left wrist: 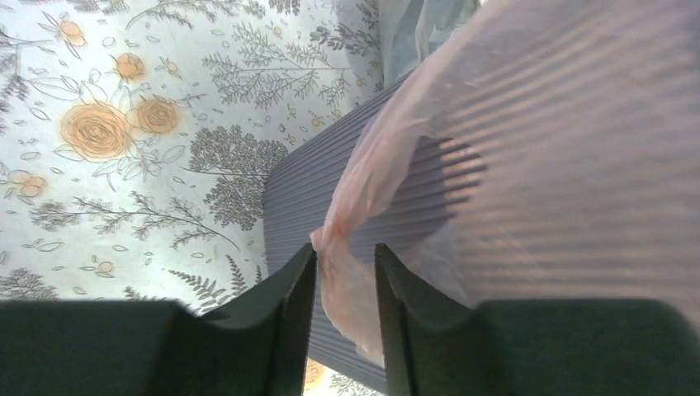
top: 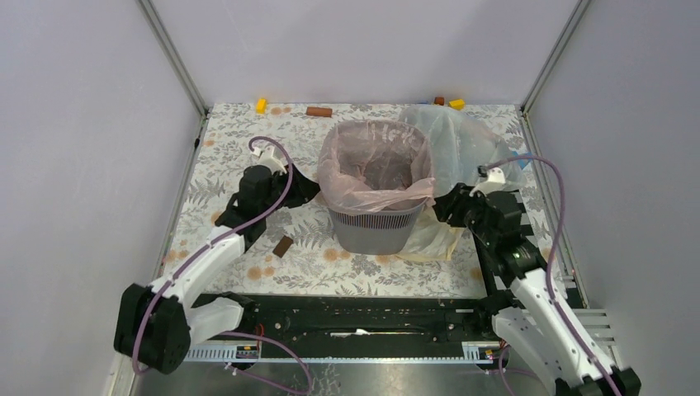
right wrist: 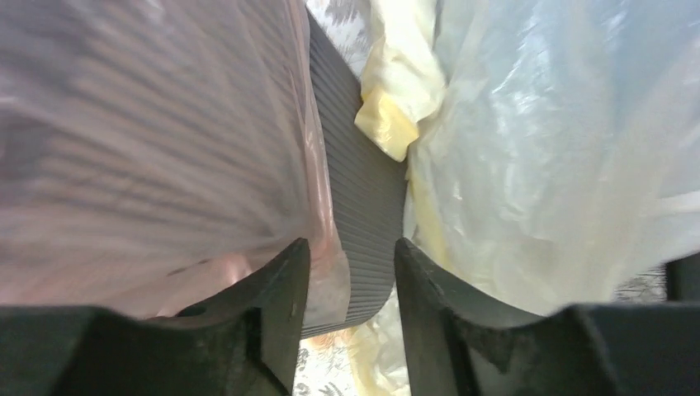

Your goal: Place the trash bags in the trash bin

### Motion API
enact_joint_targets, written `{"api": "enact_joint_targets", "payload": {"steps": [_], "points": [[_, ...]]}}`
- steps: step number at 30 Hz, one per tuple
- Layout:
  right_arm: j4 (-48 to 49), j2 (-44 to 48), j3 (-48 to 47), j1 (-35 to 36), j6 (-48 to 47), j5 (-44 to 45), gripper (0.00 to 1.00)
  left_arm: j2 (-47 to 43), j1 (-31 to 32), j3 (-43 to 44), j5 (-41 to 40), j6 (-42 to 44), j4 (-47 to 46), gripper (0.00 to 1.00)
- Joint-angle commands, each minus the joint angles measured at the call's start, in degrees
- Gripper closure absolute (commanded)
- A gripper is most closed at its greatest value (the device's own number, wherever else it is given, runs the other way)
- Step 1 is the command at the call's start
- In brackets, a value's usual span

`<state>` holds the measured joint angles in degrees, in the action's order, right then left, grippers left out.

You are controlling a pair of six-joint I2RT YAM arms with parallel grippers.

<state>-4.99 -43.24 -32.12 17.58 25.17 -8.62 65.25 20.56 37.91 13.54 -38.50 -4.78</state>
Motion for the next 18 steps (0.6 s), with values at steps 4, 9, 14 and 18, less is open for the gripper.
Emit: {"api": "enact_joint_targets", "payload": {"steps": [4, 9, 14, 18], "points": [[-10.7, 12.7, -5.0, 0.1, 2.5, 10.3, 0.35, -10.0, -0.3, 2.3, -4.3, 1.3, 9.6, 0.45], [-17.0, 15.5, -8.3, 0.1, 18.1, 10.1, 0.36, -15.2, -0.3, 1.3, -2.0, -0.9, 14.5, 0.41], [-15.2, 21.1, -7.3, 0.1, 37.4, 6.2, 0.38, -20.1, -0.3, -4.1, 4.6, -13.9, 10.9, 0.41], [-14.0, 25.4, -5.6, 0.1, 46.9, 6.0, 0.35, -25.1, -0.3, -7.4, 4.6, -21.7, 10.7, 0.40]]}}
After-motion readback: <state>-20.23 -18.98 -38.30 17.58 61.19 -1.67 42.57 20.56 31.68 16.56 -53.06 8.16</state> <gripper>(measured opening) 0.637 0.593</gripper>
